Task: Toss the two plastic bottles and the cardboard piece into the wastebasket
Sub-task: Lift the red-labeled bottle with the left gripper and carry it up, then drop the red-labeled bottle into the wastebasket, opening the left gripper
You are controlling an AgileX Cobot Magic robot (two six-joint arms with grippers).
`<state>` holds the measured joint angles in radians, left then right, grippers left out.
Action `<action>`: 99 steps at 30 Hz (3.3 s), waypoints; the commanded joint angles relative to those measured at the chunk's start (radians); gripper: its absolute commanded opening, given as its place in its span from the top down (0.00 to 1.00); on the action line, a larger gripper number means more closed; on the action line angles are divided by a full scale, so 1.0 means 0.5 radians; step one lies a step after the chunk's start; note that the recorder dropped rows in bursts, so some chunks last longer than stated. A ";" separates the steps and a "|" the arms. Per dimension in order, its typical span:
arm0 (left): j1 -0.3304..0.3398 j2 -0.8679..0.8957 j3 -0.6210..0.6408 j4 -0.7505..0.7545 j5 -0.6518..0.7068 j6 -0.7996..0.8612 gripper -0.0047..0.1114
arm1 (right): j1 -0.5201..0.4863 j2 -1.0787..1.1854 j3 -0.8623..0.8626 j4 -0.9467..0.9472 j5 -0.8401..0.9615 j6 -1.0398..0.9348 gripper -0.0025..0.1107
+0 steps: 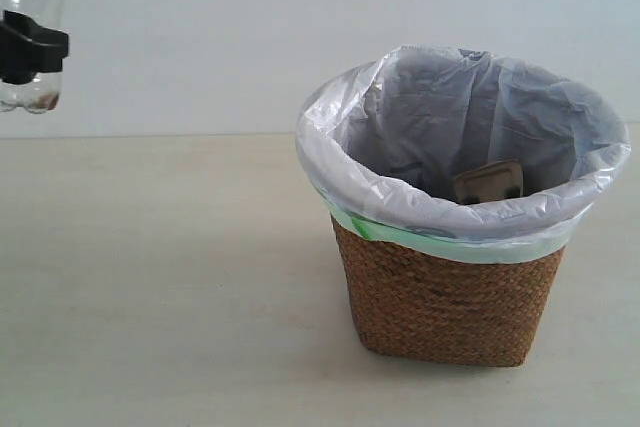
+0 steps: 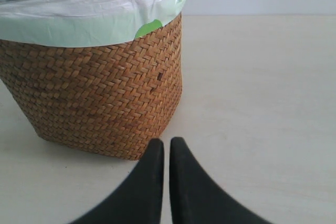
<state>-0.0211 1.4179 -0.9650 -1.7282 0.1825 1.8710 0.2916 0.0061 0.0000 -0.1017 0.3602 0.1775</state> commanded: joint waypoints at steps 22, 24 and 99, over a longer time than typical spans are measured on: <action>-0.200 -0.002 0.244 -0.032 0.437 -0.340 0.87 | -0.006 -0.012 0.000 -0.012 -0.005 -0.002 0.98; -0.349 0.083 0.128 -0.032 0.626 -0.434 0.87 | -0.006 -0.012 0.000 -0.012 -0.005 -0.002 0.98; -0.524 0.330 -1.056 2.115 1.009 -2.981 0.28 | -0.006 -0.012 0.000 -0.012 -0.005 -0.002 0.98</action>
<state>-0.3256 1.5940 -1.4863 -0.8429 0.5793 0.5379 0.2916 0.0061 0.0000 -0.1017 0.3602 0.1775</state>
